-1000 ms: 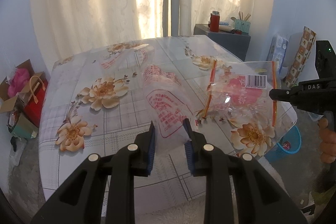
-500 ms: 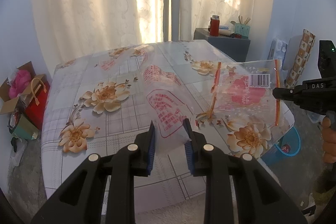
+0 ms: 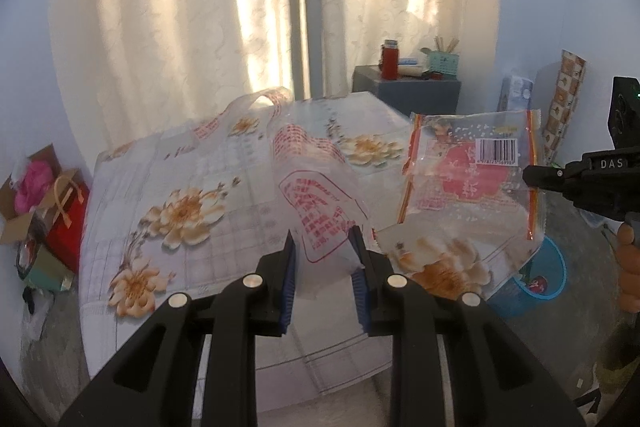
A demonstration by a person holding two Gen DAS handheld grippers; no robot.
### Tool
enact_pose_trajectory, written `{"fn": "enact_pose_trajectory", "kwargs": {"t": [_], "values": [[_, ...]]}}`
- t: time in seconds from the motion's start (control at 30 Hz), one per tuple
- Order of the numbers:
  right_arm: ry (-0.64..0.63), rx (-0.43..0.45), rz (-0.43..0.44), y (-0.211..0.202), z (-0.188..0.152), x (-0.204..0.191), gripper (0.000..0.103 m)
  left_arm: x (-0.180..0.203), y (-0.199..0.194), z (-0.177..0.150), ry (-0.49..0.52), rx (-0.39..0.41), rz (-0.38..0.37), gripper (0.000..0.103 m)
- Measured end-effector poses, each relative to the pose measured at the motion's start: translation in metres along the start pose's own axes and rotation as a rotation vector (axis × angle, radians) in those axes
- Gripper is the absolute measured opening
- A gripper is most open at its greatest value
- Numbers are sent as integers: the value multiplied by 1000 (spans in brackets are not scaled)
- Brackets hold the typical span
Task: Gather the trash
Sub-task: 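Carry both bags over the blue wastebasket and open both tools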
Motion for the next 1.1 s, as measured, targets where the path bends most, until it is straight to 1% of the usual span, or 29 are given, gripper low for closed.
{"fn": "enact_pose_trajectory", "kwargs": {"t": [0.17,0.3,0.43,0.5,0.53,0.57,0.6,0.63,0.73,0.8,0.83,0.87,0.93,0.97,1.0,1.07,1.1], "values": [[43,52,1,-27,8,24,1,32,4,19,56,17,-45,24],[83,111,-19,-56,15,51,1,66,11,37,96,23,-122,24],[113,186,-75,-97,23,82,1,107,16,58,151,38,-200,24],[139,241,-122,-127,27,106,1,136,20,70,187,46,-258,24],[149,259,-137,-136,27,114,1,149,23,76,203,47,-287,24],[173,291,-168,-154,27,132,1,160,24,77,214,46,-310,24],[187,307,-185,-163,26,141,1,175,27,81,229,42,-339,24],[214,332,-213,-178,24,158,1,196,32,85,249,33,-379,24],[282,370,-271,-199,17,195,1,242,45,89,291,3,-459,24],[341,388,-313,-212,8,227,1,284,59,88,324,-40,-531,24],[358,391,-328,-214,5,236,1,298,66,86,333,-63,-556,24],[390,394,-361,-218,-1,255,1,315,74,84,339,-94,-587,24],[424,393,-385,-218,-7,273,1,349,92,77,340,-165,-647,24],[457,386,-397,-216,-13,290,1,363,100,73,340,-197,-671,24],[476,378,-402,-212,-14,299,1,383,114,66,347,-247,-695,24],[518,353,-415,-200,-21,321,1,406,136,54,348,-320,-719,24],[532,340,-425,-196,-24,331,1,423,154,43,339,-381,-728,24]]}}
Point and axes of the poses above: each gripper's, at about its wrist camera, not at the fingertips, and y roughly the way its jaws point, x to its right, z to its top, the point moved 6 cm from there along y, roughly the way its jaws point, and after that the axes turned 4 degrees about y, right-handed, at the moved point
